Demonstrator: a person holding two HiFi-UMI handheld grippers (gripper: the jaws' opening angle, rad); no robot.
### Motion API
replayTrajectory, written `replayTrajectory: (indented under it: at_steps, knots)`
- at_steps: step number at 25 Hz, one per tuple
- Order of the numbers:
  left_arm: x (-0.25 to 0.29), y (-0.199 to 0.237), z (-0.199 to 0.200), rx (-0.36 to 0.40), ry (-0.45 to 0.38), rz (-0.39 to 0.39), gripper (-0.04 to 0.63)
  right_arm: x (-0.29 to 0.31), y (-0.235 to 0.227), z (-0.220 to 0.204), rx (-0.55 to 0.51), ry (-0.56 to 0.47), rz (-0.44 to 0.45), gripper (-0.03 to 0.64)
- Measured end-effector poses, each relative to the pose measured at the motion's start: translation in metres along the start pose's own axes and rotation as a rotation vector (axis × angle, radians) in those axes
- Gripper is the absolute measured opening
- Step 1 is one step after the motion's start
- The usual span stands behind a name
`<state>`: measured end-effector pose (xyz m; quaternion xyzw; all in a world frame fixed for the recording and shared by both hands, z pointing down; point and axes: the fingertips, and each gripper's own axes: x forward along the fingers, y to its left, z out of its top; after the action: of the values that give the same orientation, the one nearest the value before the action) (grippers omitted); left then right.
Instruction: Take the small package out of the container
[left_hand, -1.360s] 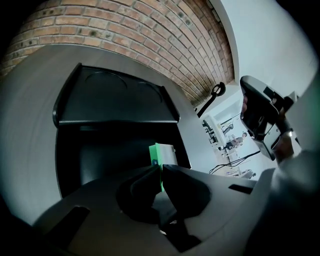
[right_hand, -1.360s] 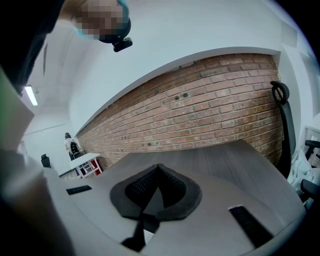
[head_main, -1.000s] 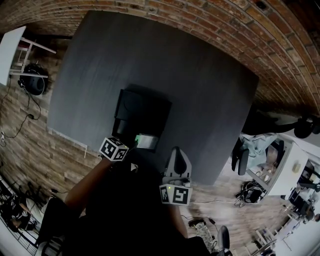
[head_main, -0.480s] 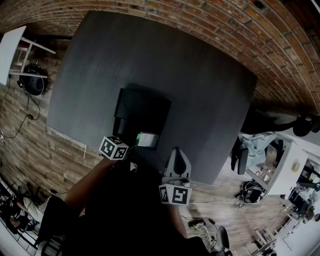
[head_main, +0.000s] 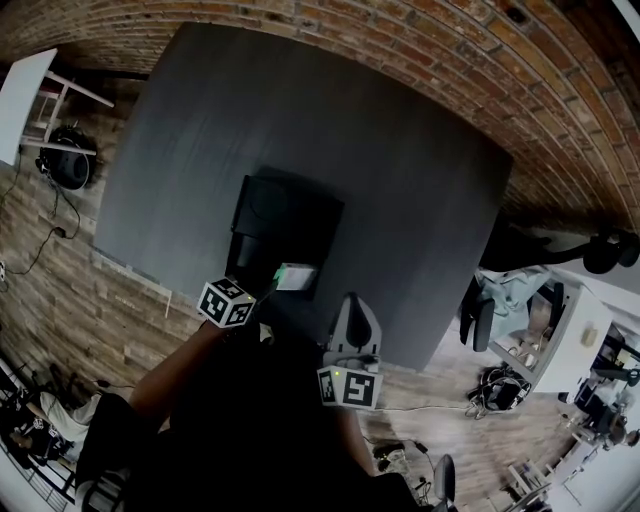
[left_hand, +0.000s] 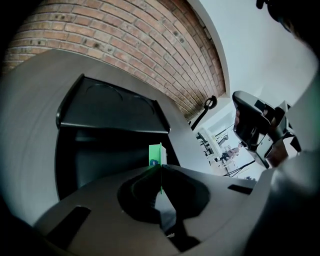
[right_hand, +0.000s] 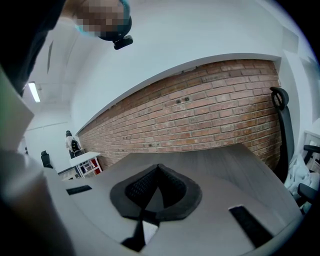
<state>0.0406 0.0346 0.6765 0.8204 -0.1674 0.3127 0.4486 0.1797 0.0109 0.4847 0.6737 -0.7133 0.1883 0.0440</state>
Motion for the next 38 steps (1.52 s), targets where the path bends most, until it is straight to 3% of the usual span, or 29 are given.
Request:
replayTrajectory:
  at_steps: [18, 38]
  knots:
    - [-0.033, -0.005, -0.005, 0.062, -0.145, 0.089, 0.035, -0.013, 0.016, -0.007, -0.048, 0.001, 0.069, 0.023]
    - [-0.089, -0.033, 0.003, 0.069, -0.38, 0.216, 0.034, -0.036, 0.042, -0.012, -0.058, 0.002, 0.204, 0.023]
